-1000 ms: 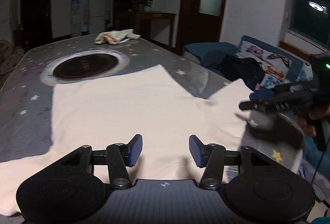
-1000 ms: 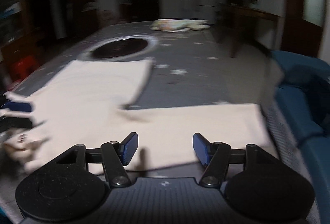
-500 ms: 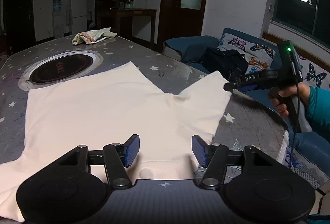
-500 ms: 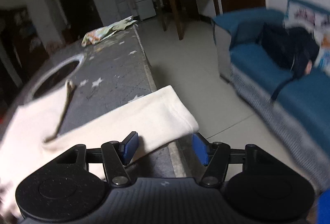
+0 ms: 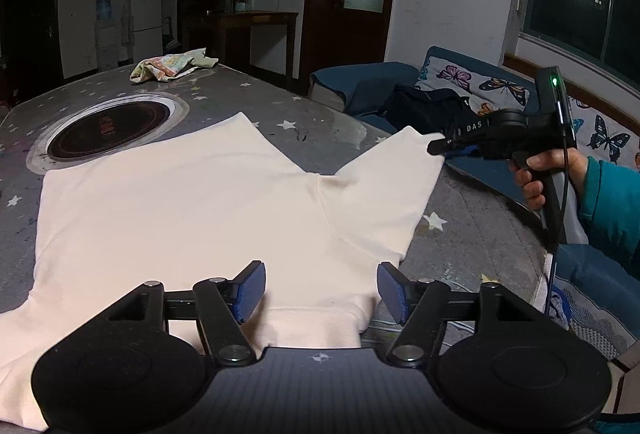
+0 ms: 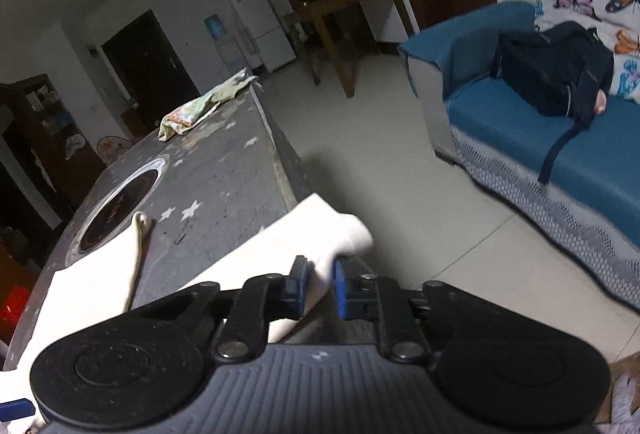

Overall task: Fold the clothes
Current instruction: 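Grasp the sweatshirt side edge with the right tool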

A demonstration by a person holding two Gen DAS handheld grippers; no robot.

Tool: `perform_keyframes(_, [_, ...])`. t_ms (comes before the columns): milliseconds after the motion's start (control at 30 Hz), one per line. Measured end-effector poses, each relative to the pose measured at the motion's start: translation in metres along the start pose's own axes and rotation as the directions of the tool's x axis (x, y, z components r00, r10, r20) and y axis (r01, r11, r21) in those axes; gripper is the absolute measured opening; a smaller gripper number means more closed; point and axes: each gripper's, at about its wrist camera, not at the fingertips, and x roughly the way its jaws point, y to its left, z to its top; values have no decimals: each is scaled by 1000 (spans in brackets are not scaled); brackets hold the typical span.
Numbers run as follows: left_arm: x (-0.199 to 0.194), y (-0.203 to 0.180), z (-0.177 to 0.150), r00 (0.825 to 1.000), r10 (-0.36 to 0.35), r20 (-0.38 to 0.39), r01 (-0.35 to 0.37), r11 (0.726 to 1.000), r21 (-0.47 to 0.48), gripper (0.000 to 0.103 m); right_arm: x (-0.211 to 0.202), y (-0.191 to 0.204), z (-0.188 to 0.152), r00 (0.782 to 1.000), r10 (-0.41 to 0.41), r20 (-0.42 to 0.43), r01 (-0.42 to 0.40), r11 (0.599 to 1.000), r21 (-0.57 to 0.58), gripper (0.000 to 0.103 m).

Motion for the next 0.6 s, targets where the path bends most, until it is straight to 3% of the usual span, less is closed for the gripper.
perform_keyframes(167, [-1, 3, -1, 1000, 4, -1, -4, 1000, -10, 69, -11, 13, 8, 999, 34, 24, -33, 999, -32, 5])
perform_keyframes(333, [-7, 10, -1, 1000, 17, 16, -17, 999, -29, 73, -30, 45, 22, 989, 138, 48, -132, 985, -112, 4])
perform_keyframes(500, [-16, 22, -4, 999, 42, 32, -40, 997, -61, 75, -48, 91, 33, 967, 250, 52, -233, 946, -228, 4])
perform_keyframes(600, [-22, 28, -6, 998, 51, 43, -48, 996, -81, 76, -47, 110, 37, 976, 210, 62, -186, 944, -274, 4])
